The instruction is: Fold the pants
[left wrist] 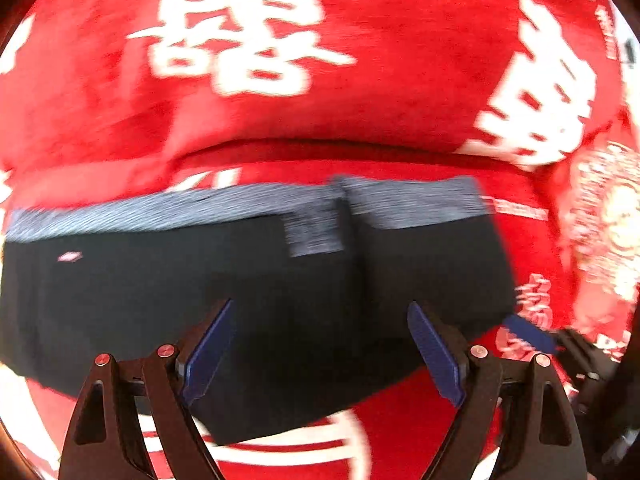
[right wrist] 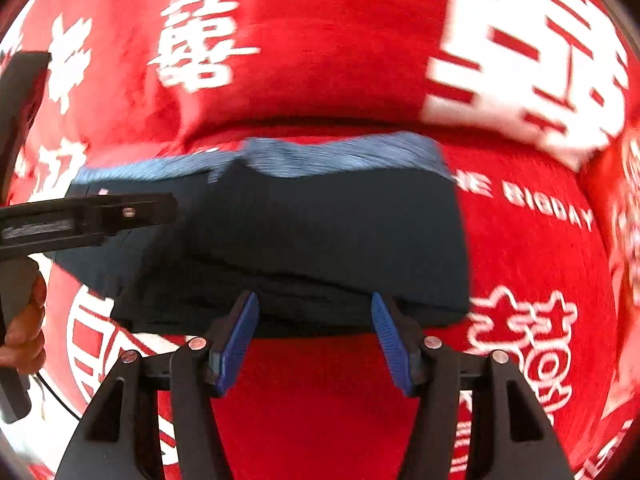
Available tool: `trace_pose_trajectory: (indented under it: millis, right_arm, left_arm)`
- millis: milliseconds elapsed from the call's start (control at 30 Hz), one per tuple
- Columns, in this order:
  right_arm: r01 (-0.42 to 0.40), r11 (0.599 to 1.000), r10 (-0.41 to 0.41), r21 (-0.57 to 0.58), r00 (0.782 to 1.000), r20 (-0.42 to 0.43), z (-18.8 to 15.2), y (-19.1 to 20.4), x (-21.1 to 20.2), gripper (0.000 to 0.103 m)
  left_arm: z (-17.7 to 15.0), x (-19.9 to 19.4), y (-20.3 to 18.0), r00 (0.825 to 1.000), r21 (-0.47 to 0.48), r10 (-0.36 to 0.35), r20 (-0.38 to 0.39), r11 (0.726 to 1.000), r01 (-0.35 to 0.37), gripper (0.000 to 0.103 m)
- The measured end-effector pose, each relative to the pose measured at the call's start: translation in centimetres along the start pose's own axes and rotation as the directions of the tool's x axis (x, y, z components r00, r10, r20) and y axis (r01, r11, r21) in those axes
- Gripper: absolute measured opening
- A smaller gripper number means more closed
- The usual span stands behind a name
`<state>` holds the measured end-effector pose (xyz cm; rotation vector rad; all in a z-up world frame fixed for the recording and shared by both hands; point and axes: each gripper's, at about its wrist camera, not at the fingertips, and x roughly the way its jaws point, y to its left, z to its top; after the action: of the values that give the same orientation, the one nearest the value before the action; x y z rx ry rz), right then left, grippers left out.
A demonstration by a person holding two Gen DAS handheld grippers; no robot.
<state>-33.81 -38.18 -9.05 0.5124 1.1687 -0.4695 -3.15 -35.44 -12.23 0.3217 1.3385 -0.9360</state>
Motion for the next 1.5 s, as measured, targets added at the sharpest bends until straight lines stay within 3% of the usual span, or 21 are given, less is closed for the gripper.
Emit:
trace_pose_trajectory:
  millis: [67, 167, 200, 233, 267, 333, 367, 433, 567, 667, 800, 967, 1133, 1167, 1200, 1233, 1267, 1400, 1500]
  right_arm:
    - [-0.002, 0.999, 0.002, 0.034, 1.000, -0.009, -0.3, -1.6, -0.1, 0.063]
    - [-0.009, 0.998, 0.010, 0.063, 1.000, -0.026, -0.7, -2.7, -0.1, 0.063]
    - [-0.014, 0.997, 0.016, 0.074, 0.999, -0.031, -0.9, -3.1, -0.1, 0.063]
    - [-0.021, 0.996, 0.024, 0.090, 0.999, -0.036, -1.0, -3.5, 0.0, 0.063]
    - [-0.025, 0.995, 0.028, 0.099, 0.999, -0.037, -1.2, -3.7, 0.0, 0.063]
    - [-0.034, 0.993, 0.039, 0.114, 0.998, -0.039, -1.4, -4.1, 0.1, 0.058]
    - [-0.042, 0.992, 0.048, 0.122, 0.998, -0.044, -1.6, -4.3, 0.3, 0.054]
    - [-0.058, 0.989, 0.066, 0.139, 0.996, -0.056, -2.0, -4.8, 0.3, 0.044]
    - [-0.075, 0.982, 0.087, 0.173, 0.994, -0.062, -2.0, -5.7, -0.2, 0.039]
    - [-0.077, 0.981, 0.087, 0.177, 0.995, -0.053, -1.9, -6.1, -1.0, 0.039]
    - [-0.079, 0.981, 0.093, 0.176, 0.993, -0.074, -2.1, -6.3, -0.6, 0.039]
    - [-0.102, 0.981, 0.116, 0.166, 0.990, -0.080, -1.8, -6.3, -0.2, 0.039]
    - [-0.140, 0.973, 0.150, 0.182, 0.988, -0.044, 0.7, -7.6, -0.3, 0.039]
    - [-0.144, 0.975, 0.152, 0.171, 0.988, -0.034, 1.6, -7.8, -0.3, 0.039]
    - [-0.144, 0.976, 0.151, 0.162, 0.988, -0.030, 2.0, -7.9, -0.1, 0.039]
    - [-0.144, 0.977, 0.150, 0.156, 0.988, -0.028, 2.5, -7.9, 0.1, 0.039]
    - [-0.147, 0.977, 0.153, 0.155, 0.988, -0.028, 3.0, -8.1, 0.4, 0.039]
    - [-0.185, 0.957, 0.196, 0.223, 0.980, -0.028, 4.2, -9.3, 1.9, 0.039]
    - [-0.207, 0.938, 0.220, 0.277, 0.975, -0.017, 4.6, -10.2, 2.6, 0.039]
  left_arm:
    - [0.6, 0.8, -1.1, 0.999, 0.021, -0.038, -0.028, 0.999, 0.039, 0.087]
    - [1.3, 2.7, -2.3, 0.996, 0.026, -0.041, -0.077, 0.999, 0.043, 0.087]
    - [1.5, 3.3, -2.1, 0.995, 0.024, -0.049, -0.087, 0.998, 0.051, 0.081]
    - [1.5, 3.7, -2.3, 0.993, 0.024, -0.059, -0.101, 0.998, 0.062, 0.068]
    - [1.5, 4.0, -2.6, 0.991, 0.028, -0.062, -0.115, 0.997, 0.066, 0.062]
    - [1.3, 4.4, -3.2, 0.988, 0.045, -0.074, -0.136, 0.996, 0.081, 0.034]
    - [1.2, 4.6, -3.5, 0.985, 0.054, -0.080, -0.151, 0.995, 0.089, 0.028]
    - [1.0, 5.0, -3.9, 0.979, 0.068, -0.097, -0.177, 0.992, 0.110, 0.005]
    - [0.9, 2.8, -4.7, 0.974, 0.089, -0.156, -0.164, 0.981, 0.172, 0.005]
    - [-0.5, 1.8, -4.2, 0.980, 0.114, -0.117, -0.163, 0.984, 0.137, 0.005]
    - [-2.9, 3.9, -2.3, 0.977, 0.065, -0.083, -0.195, 0.993, 0.098, 0.005]
    - [-3.5, 4.3, -2.2, 0.987, 0.036, -0.079, -0.142, 0.996, 0.085, 0.005]
    - [-3.7, 2.8, -2.5, 0.993, 0.023, -0.048, -0.112, 0.998, 0.051, 0.005]
    - [-3.6, 2.6, -2.6, 0.993, 0.018, -0.039, -0.112, 0.999, 0.041, 0.008]
    - [-3.5, 2.3, -2.6, 0.994, 0.013, -0.022, -0.109, 1.000, 0.023, 0.026]
    - [-3.3, 1.7, -2.6, 0.996, 0.002, 0.014, -0.092, 1.000, -0.014, 0.052]
    - [-3.2, 1.1, -2.5, 0.997, -0.010, 0.023, -0.073, 1.000, -0.023, 0.061]
    - [-1.9, -1.3, -3.3, 1.000, -0.013, 0.017, 0.001, 1.000, -0.017, 0.065]
    - [-0.8, -0.8, -4.7, 1.000, 0.022, 0.020, 0.018, 1.000, -0.020, 0.065]
